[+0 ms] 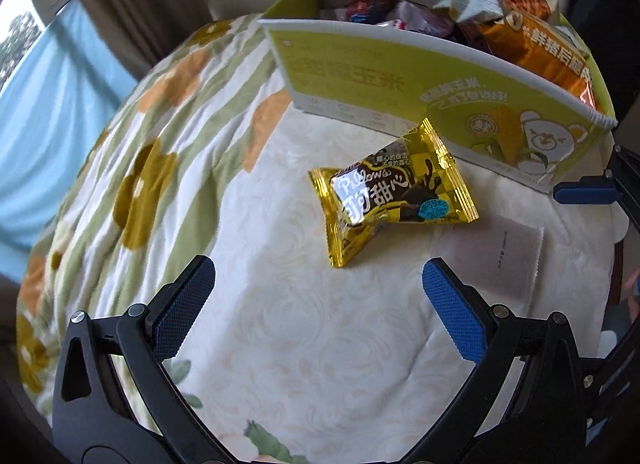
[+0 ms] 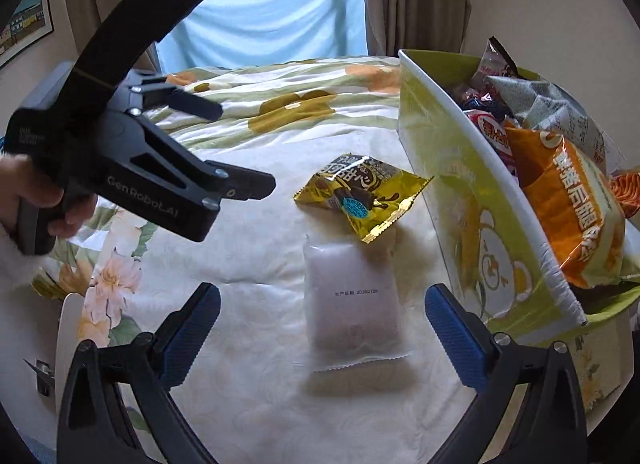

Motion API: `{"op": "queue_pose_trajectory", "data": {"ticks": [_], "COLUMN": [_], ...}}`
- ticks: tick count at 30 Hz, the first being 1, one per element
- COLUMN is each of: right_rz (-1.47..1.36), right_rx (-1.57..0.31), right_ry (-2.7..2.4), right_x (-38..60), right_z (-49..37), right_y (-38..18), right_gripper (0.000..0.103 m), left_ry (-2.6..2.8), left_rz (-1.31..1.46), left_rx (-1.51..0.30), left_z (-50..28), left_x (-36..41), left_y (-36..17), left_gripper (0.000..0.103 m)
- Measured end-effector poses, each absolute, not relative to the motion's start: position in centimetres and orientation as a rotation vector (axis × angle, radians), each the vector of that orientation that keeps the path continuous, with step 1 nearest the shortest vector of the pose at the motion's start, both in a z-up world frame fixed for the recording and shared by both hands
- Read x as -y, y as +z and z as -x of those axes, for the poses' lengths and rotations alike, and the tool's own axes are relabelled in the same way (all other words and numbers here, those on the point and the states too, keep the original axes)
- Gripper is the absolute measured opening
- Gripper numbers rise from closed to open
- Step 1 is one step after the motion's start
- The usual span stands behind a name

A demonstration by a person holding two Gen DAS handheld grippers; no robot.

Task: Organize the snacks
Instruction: 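Grasp the gold chocolate bag with the left tool while the right tool grasps the white packet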

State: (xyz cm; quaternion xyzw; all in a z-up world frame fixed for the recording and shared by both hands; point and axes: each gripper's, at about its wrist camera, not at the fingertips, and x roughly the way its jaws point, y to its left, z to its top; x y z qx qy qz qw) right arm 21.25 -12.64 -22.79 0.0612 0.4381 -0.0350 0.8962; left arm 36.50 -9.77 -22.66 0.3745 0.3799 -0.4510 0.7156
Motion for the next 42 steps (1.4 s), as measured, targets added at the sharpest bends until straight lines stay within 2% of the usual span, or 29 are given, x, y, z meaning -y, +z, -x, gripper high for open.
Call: {"op": "queue_pose_trajectory", "data": {"ticks": [9, 16, 17, 19, 23, 26, 30, 35, 42], "right_rz": [-0.139, -0.144, -0.152, -0.158, -0.156, -0.160, -0.151, -0.140, -0.133], "right_rx": [-0.937, -0.948, -0.948, -0.944, -0.940, -0.935, -0.941, -0.950, -0.950], "right_ry": [-0.125, -0.151, -0.155, -0.153, -0.142, -0.143, -0.132, -0.117, -0.133], "right_x": [12.8, 13.7, 13.8, 13.9, 13.6, 13.6, 13.6, 13.3, 13.4], "right_z": [-21.9, -22.3, -22.4, -22.3, -22.1, -22.1, -22.2, -22.1, -22.4], "right_y": [-25.8, -26.8, -27.0, -27.2, -27.5, -27.6, -27.8, -27.9, -27.9], "right_gripper": [0.102, 0.102, 0.102, 0.102, 0.101, 0.101, 0.097, 0.085, 0.073], "left_ry": [-1.217, -1.370, -1.383, -1.399, -1.423, -1.428, -1.394, -1.317, -1.115], "left_rz": [-1.296, -1.504, -1.517, -1.520, -1.439, -1.410, -1.397, -1.340, -1.077], "left_rx": [-0.629, -0.532, -0.537, -0.574, -0.734, -0.755, -0.777, -0.873, -1.042], "left_z": [-36.6, -34.5, -34.5, -34.8, -36.7, -37.4, -37.6, -37.7, -38.1], "left_x": [16.7, 18.7, 18.9, 19.2, 19.7, 19.1, 17.6, 15.2, 10.9], "left_y": [-26.9, -29.7, -30.0, -30.3, -30.1, -29.8, -29.9, -30.3, -30.5], "left_gripper": [0.103, 0.103, 0.100, 0.093, 0.069, 0.053, 0.051, 0.051, 0.051]}}
